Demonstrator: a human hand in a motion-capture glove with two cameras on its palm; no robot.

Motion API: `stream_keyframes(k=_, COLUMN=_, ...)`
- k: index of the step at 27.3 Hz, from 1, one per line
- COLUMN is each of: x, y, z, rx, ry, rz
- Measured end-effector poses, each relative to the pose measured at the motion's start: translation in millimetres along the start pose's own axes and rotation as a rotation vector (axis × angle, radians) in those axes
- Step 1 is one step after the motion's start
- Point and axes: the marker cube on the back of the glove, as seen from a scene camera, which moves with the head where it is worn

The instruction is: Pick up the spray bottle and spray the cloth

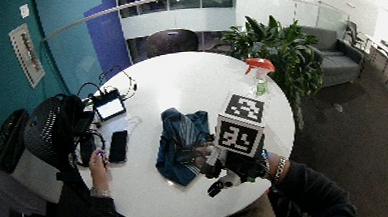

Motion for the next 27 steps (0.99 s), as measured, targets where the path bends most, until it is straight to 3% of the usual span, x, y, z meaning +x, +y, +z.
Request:
stream_keyframes(k=17, x=6, y=-2, z=-2, rx=0.027, ry=0.003, rz=0.026)
stream_keyframes(k=27, x=41, y=-19, z=-53, rx=0.128, ry=0.159, rz=0.105)
